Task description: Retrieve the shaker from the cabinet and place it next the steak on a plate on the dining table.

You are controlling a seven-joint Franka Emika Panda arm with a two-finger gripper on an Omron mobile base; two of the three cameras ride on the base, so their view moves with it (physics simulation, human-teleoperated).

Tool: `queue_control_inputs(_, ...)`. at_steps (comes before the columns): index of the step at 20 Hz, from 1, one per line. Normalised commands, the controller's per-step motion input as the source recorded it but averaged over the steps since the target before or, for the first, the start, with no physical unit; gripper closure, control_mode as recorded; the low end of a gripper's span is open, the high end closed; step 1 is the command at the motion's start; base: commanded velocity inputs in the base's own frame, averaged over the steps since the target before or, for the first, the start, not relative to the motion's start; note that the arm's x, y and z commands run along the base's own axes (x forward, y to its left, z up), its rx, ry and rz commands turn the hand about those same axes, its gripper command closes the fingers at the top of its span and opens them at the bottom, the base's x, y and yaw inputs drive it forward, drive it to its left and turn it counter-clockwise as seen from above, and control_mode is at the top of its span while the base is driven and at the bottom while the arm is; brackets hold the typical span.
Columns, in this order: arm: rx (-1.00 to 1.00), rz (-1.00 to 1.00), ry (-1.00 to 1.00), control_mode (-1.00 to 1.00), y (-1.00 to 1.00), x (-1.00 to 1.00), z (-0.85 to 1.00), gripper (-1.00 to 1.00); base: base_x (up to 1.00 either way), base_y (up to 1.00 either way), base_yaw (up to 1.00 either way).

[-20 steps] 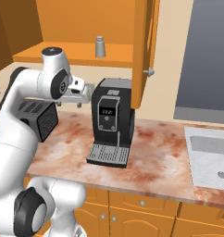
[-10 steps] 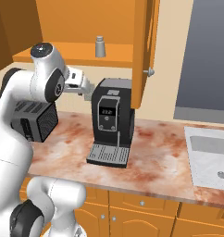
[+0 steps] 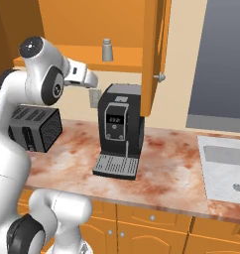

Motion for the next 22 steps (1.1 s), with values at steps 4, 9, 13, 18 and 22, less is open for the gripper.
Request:
queue_control_inputs(4, 0.0, -0.07, -0.1, -1.0, -0.18, 0.0, 0.57, -1.0, 0.0, 0.0, 0.0)
queue_control_inputs(9, 0.0, -0.04, -0.09, -1.0, -0.05, 0.0, 0.52, -1.0, 0.0, 0.0, 0.0)
queue_control_inputs(13, 0.0, -0.03, -0.07, -1.0, -0.03, 0.04, 0.32, -1.0, 0.0, 0.0, 0.0)
queue_control_inputs(18, 0.05, -0.04, 0.0, -1.0, -0.23, 0.3, 0.03, -1.0, 0.0, 0.0, 0.0)
queue_control_inputs(22, 0.06, -0.02, 0.0, -1.0, -0.26, 0.42, 0.0, -1.0, 0.0, 0.0, 0.0)
